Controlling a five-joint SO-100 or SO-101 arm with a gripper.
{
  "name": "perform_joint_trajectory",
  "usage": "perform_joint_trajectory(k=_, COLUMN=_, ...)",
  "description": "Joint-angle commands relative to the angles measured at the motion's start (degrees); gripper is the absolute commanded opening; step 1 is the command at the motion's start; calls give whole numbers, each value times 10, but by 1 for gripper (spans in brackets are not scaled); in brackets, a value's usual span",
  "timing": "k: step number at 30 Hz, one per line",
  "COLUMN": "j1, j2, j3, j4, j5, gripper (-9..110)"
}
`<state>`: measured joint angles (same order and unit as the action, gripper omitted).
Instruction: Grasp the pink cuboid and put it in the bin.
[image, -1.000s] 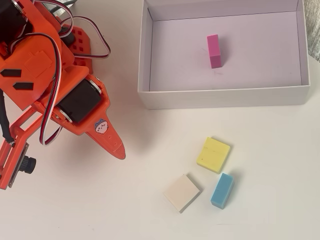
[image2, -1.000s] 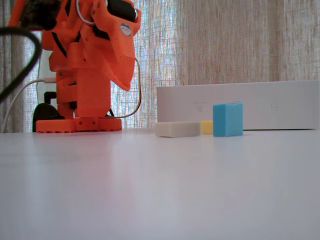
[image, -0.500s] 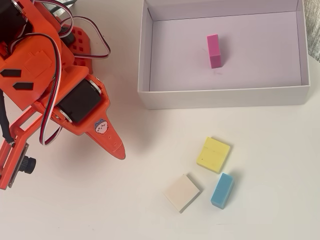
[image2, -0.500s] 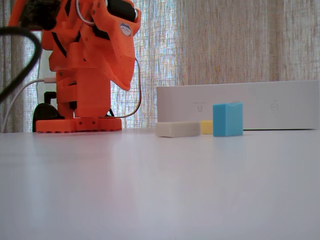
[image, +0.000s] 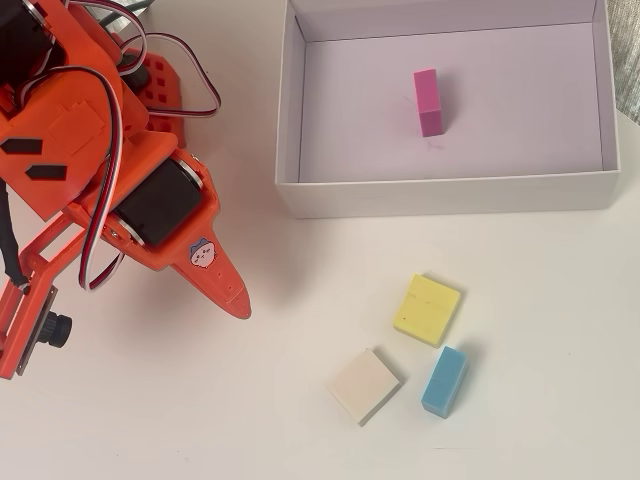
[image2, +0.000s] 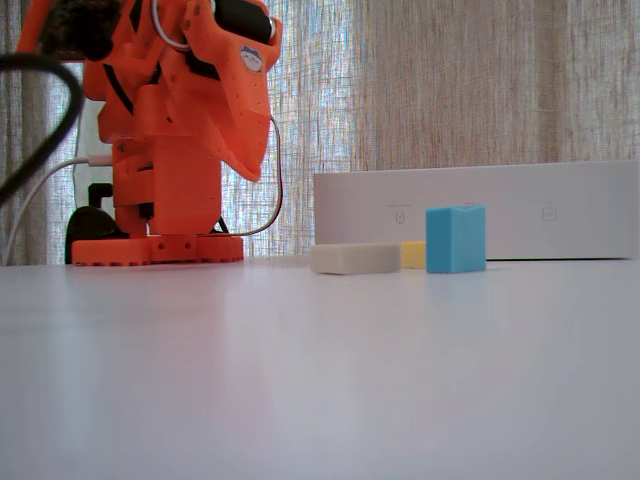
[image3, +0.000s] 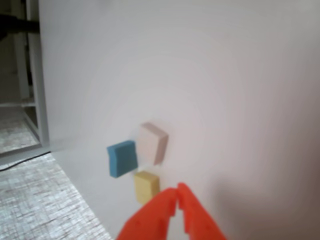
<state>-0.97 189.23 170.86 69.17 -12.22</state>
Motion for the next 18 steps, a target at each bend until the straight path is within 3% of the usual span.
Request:
perform_joint_trajectory(k=1, j1=2, j2=4, j3=-4, j4=4, j5=4, gripper=-8)
perform_joint_trajectory(k=18, j1=2, j2=4, j3=-4, j4=4, j5=4, gripper=-8)
